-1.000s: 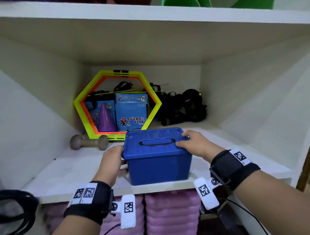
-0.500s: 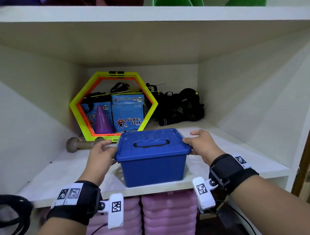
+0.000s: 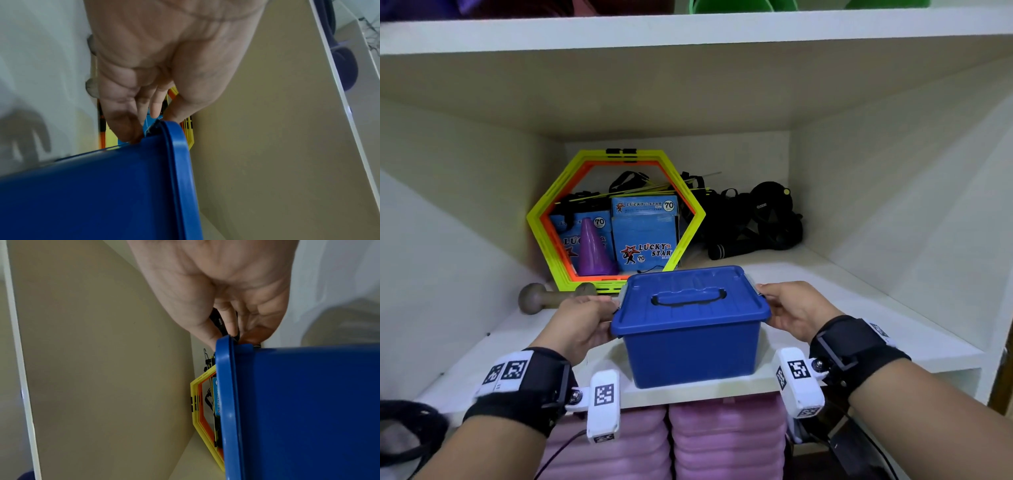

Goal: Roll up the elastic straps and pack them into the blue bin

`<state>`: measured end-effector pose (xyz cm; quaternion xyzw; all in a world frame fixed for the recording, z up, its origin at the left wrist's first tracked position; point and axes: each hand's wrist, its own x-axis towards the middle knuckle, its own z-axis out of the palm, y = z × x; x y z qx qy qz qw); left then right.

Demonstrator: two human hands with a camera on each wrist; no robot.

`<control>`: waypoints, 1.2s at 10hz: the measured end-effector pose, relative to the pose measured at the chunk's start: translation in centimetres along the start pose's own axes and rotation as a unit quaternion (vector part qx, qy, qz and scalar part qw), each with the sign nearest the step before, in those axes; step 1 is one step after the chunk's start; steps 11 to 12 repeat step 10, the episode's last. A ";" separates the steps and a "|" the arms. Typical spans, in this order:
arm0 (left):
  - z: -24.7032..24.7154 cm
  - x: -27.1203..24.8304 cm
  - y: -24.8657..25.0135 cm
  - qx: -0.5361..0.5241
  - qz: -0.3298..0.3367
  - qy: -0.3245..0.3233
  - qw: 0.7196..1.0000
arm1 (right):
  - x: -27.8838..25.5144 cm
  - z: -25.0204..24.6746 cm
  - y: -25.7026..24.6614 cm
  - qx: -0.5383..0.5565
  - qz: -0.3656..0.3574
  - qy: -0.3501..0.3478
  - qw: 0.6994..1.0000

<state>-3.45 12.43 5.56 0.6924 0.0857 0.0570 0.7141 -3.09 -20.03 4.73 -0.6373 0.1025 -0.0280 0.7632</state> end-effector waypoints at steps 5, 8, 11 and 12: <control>1.9 1.3 -0.4 0.072 0.024 0.052 0.996 | 0.6 0.2 0.2 -0.040 -0.040 -0.003 0.998; 1.7 1.1 -1.3 0.058 0.048 0.052 0.996 | 1.1 1.1 0.8 -0.102 -0.068 0.028 0.992; 1.7 0.3 -1.7 0.044 0.073 0.026 0.996 | 0.6 0.8 1.5 -0.106 -0.105 0.029 0.988; 1.7 0.3 -1.7 0.044 0.073 0.026 0.996 | 0.6 0.8 1.5 -0.106 -0.105 0.029 0.988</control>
